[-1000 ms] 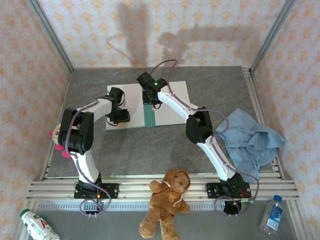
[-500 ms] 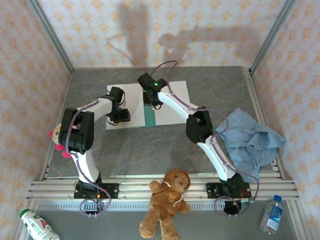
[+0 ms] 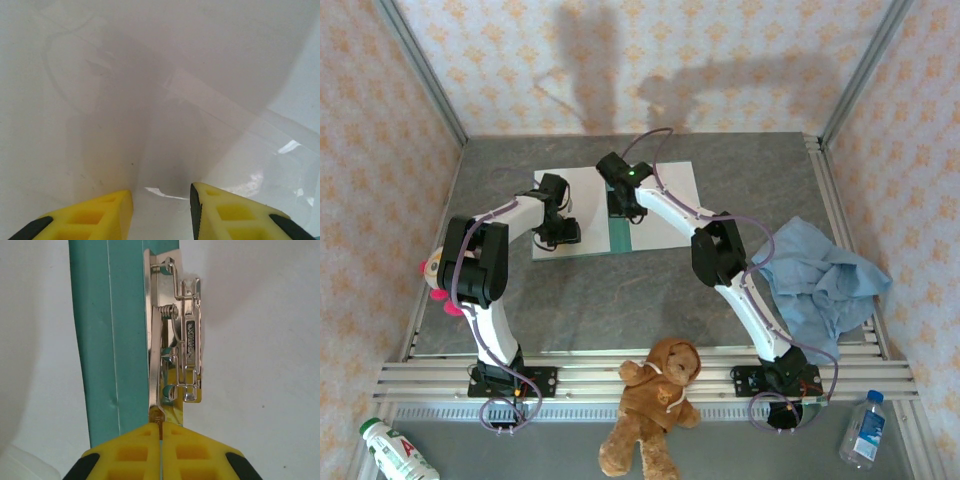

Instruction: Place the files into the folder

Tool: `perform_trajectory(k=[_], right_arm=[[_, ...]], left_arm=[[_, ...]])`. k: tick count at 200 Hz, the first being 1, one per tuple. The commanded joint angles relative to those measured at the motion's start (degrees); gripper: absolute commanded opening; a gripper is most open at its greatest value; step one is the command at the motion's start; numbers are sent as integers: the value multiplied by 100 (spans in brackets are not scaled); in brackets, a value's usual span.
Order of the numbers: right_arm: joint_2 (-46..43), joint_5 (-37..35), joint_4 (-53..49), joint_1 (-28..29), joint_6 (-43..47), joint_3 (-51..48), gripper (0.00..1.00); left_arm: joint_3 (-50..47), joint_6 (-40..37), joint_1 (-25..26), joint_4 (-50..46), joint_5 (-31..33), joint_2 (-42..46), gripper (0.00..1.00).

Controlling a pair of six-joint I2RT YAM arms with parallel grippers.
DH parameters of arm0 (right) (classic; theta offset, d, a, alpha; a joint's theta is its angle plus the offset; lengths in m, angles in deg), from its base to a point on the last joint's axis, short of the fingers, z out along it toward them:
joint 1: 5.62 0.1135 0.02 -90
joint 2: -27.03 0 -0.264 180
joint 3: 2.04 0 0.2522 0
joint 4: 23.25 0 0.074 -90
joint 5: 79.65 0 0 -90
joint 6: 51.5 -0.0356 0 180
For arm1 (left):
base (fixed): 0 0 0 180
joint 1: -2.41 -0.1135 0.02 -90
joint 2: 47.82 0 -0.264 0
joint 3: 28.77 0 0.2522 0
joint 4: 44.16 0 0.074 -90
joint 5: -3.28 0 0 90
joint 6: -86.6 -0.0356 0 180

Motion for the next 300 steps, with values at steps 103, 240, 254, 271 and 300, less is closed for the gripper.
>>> perform_trajectory(k=[103, 240, 254, 271, 300], right_arm=[[-84, -339, -147, -166, 50, -363, 8], [-49, -382, -77, -184, 55, -638, 7], [-49, -401, -98, -192, 61, -647, 7], [-49, -453, -102, -193, 69, -659, 7], [-49, -472, -103, -210, 63, -693, 7]], left_arm=[[41, -98, 27, -321, 107, -177, 37], [69, -115, 37, -356, 116, -338, 37], [67, -112, 33, -356, 111, -337, 37], [71, -109, 33, -364, 118, -343, 37], [86, -120, 38, -366, 120, -348, 37]])
